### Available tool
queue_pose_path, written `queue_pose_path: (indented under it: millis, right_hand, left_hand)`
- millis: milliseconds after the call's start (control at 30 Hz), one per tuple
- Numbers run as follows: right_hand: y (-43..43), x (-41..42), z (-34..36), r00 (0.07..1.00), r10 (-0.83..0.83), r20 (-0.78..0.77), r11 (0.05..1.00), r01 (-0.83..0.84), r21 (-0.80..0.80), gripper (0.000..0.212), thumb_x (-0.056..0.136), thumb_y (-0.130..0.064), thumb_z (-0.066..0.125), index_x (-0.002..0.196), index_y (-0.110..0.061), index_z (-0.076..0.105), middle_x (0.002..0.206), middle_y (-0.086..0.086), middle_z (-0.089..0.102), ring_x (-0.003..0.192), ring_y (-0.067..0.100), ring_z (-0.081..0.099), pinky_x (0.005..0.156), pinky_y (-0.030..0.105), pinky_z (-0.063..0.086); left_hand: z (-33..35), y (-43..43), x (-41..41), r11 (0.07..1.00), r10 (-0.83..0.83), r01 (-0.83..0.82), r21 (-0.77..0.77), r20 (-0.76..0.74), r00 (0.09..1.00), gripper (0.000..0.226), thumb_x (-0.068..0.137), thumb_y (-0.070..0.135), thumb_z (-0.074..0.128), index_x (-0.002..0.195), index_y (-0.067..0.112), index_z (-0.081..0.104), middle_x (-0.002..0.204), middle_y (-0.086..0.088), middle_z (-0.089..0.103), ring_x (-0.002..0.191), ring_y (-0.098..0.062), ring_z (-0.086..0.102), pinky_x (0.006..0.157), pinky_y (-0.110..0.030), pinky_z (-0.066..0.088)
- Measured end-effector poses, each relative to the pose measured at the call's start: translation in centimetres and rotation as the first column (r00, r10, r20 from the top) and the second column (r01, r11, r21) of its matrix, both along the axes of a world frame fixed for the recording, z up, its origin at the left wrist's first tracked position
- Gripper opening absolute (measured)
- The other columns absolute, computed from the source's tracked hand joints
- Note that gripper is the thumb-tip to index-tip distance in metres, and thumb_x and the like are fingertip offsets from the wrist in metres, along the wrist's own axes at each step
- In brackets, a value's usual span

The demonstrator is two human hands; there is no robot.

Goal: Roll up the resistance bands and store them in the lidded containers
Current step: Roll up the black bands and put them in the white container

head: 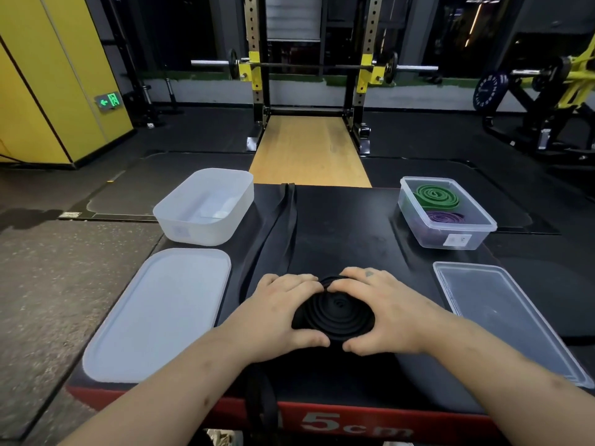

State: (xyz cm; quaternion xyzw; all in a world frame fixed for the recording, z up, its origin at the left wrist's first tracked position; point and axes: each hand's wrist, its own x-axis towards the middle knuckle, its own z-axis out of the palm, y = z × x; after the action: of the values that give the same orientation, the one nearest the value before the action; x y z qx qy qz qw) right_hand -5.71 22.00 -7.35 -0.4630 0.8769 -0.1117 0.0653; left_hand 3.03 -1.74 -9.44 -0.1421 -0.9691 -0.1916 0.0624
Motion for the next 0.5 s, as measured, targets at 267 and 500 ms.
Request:
queue_pose_path:
  millis: [267,500]
  right_hand:
    - [-8.1,-4.0,3.6,0.996,0.052,-0.071,0.994,-0.059,-0.095,0.085,0.069,-0.070,0.071,0.145,-0.045,0.041,0.142,-0.020,0.038,0.129,0.008,0.037,0.116,0.032,0.031]
    - [-17.7,-8.4,5.3,0.993,0.089,-0.079,0.983,-0.100,-0.151,0.081,0.067,-0.069,0.072,0.140,-0.050,0.042,0.135,-0.026,0.040,0.127,0.008,0.039,0.112,0.036,0.039]
  left_hand:
    - [4.2,-7.6,-2.6,0.996,0.081,-0.084,-0.027,-0.109,0.991,0.080,0.076,0.077,0.065,0.143,0.043,0.038,0.148,0.025,0.038,0.139,0.006,0.025,0.117,-0.033,0.020]
    - [6.1,-16.0,-4.6,0.956,0.246,-0.272,-0.109,-0.200,0.948,0.082,0.079,0.076,0.064,0.147,0.037,0.040,0.141,0.025,0.044,0.136,-0.002,0.027,0.108,-0.023,0.015]
